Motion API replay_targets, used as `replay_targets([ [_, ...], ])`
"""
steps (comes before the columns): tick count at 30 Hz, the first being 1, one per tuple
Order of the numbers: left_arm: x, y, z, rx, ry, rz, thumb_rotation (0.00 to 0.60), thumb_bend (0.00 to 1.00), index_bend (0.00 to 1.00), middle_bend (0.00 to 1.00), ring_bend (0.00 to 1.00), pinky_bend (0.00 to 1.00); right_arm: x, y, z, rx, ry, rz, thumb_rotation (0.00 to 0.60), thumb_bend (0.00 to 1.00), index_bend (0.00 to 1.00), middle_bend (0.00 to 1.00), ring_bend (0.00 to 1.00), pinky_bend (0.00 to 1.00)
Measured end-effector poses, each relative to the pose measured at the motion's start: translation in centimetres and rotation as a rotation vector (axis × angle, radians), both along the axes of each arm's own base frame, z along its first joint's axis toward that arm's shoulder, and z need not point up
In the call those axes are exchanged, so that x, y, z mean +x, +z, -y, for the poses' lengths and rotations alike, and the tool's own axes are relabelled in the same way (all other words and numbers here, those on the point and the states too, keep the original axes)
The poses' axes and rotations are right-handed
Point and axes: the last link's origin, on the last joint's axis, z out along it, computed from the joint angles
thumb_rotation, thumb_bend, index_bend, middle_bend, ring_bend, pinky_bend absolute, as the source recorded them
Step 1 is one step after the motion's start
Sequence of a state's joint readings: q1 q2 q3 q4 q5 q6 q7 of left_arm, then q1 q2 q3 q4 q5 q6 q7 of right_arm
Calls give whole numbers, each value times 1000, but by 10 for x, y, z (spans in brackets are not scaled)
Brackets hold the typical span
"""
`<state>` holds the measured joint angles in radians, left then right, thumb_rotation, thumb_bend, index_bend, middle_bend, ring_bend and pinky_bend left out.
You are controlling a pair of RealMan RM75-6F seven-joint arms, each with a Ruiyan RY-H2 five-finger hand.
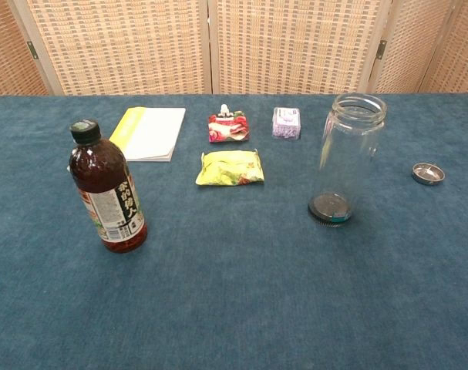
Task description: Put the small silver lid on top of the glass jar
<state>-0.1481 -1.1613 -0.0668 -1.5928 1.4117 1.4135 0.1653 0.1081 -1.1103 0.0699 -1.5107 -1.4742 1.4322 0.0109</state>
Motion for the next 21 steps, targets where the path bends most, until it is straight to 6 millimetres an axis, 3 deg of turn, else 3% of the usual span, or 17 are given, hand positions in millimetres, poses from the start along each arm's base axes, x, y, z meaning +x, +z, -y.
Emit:
replay_targets([
  [13, 0, 1, 1, -2, -10, 1, 600, 350, 19, 21, 0, 83, -3, -1, 1, 39, -23, -2, 600, 186, 170, 0, 0, 0],
  [21, -1, 4, 4, 12, 1, 4, 600, 349, 19, 20, 0, 82, 4, 10, 24, 97, -16, -24, 600, 206, 191, 0, 0, 0],
])
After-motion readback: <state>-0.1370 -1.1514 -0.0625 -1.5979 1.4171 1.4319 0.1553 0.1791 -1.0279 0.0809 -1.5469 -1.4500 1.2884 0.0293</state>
